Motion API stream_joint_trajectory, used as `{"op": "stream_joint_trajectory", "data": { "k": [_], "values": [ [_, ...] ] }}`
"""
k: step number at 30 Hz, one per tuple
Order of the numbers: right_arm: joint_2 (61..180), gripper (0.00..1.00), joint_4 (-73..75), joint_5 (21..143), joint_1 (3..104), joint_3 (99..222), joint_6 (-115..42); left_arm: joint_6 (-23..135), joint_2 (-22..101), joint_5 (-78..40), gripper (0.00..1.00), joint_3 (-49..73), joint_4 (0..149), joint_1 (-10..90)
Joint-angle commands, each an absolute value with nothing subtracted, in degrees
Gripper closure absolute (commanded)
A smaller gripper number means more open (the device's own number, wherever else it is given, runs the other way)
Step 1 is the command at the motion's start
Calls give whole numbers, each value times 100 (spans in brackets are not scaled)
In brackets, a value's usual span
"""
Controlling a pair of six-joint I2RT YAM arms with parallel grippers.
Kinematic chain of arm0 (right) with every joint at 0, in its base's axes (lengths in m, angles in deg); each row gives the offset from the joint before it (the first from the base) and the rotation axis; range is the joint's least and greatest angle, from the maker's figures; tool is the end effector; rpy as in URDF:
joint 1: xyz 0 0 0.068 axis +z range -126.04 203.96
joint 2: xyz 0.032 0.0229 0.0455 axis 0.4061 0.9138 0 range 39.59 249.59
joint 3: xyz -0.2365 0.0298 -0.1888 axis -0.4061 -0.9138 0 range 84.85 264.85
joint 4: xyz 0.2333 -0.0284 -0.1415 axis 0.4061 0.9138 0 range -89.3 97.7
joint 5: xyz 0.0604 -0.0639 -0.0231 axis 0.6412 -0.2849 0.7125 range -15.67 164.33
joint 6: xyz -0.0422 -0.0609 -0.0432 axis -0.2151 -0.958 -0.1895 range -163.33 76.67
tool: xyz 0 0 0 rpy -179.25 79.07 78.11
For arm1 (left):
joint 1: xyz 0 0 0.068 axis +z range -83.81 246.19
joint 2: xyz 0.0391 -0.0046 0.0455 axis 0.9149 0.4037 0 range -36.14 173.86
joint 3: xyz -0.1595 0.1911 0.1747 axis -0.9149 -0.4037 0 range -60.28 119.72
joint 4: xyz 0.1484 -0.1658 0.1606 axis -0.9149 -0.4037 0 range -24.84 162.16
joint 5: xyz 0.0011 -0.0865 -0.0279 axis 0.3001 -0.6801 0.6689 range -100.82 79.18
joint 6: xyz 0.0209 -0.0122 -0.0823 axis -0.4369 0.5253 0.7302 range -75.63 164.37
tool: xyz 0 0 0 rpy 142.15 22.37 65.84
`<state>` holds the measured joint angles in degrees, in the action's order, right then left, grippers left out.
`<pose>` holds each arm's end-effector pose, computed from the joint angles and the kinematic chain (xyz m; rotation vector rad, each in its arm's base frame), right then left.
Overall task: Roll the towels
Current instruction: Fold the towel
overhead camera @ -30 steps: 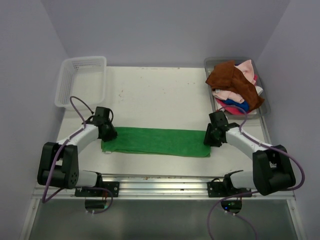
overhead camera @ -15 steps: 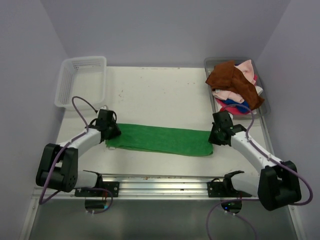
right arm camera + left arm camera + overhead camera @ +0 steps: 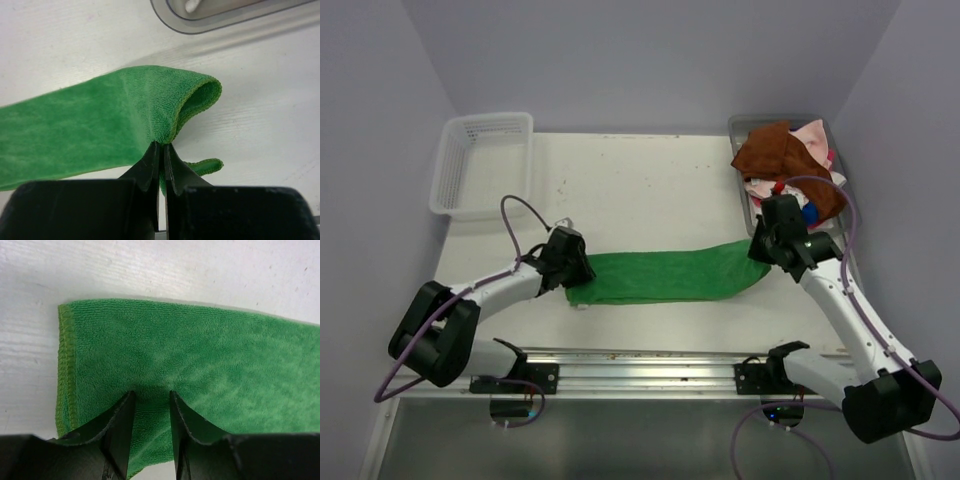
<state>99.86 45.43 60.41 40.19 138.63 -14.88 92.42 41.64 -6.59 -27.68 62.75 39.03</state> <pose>0.2251 0.0466 0.2862 0.3620 2.4026 0.0507 0.2418 -0.1177 0.1400 -0.4967 2.5275 -0.4265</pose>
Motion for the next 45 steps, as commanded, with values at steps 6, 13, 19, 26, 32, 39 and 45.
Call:
{"op": "stream_joint_trajectory", "data": {
  "k": [6,13,19,26,32,39,45],
  "values": [
    [10550,100,4676,5947,5191,14971,-1354,8823,3751,-607,60,-2231,4500,4008],
    [11595,100,4298,5842,6331,15927,-1221,8392,3549,-783,60,-2240,4483,4667],
    [12578,100,4087,5868,7114,16701,-1204,8427,3575,-791,64,-2494,4587,5045],
    [13923,100,3841,6290,7783,17589,-1116,8348,4111,-1194,100,-2706,5203,5090],
    [14917,100,3920,6422,8258,18609,-1054,8366,4182,-1284,100,-2794,5353,5090],
    [15762,100,4034,6598,8469,19365,-940,8436,4174,-1135,100,-2776,5248,5090],
    [16122,100,3999,6729,8513,19480,-852,8533,3963,-836,100,-2706,5019,5098]
  ]
}}
